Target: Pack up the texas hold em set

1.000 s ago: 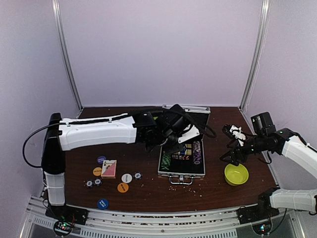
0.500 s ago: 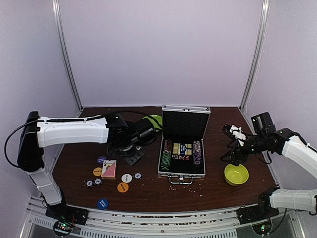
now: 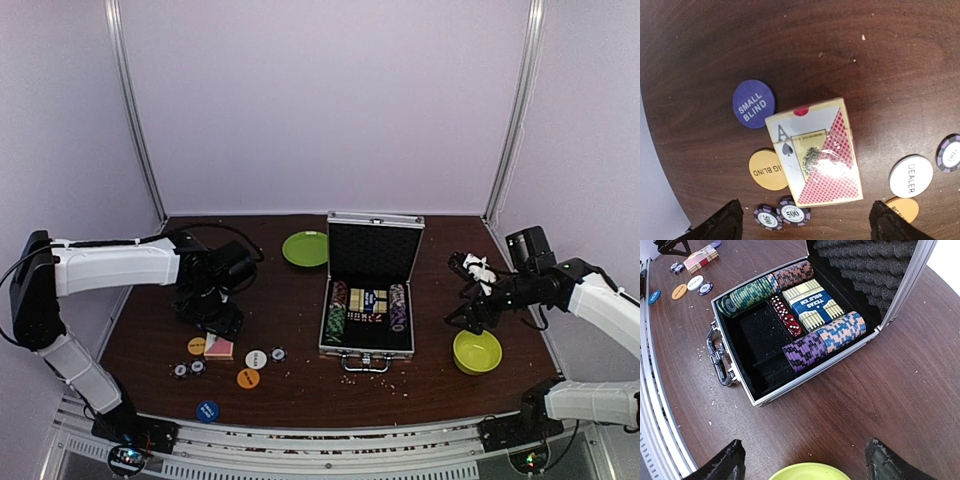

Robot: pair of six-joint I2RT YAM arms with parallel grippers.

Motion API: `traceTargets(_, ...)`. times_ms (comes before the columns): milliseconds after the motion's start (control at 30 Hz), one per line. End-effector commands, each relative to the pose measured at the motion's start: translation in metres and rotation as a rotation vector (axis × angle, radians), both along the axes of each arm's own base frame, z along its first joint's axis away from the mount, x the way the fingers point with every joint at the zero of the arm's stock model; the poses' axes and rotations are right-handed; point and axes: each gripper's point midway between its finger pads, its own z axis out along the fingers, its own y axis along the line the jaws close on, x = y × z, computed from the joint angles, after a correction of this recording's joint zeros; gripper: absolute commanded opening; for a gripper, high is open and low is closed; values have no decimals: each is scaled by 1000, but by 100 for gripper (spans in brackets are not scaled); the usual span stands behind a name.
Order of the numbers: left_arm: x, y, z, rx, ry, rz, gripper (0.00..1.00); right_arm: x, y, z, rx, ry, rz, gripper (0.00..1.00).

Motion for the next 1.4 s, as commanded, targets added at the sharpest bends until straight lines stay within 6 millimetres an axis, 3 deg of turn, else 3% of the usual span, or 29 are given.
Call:
traceTargets(0,0,-4,-14,-129,47,101,91,1,-3,-4,-13,8,-7,83)
traceTargets(100,5,-6,-27,-202,91,129,98,1,-3,-5,-13,8,-5,83)
traceTargets(233,11,-10,-33,-221,107,125,98,1,-3,-6,-16,9,-6,83)
traceTargets(567,17,7,-53,-223,142,254,89,-1,-3,-7,-18,14,-2,83)
traceTargets(1067,19,5,-66,-215,172,287,87,-2,-4,-6,-24,11,5,82)
traceTargets(1367,18,3,-69,-220,181,275,78,-2,-4,-7,-27,13,6,82)
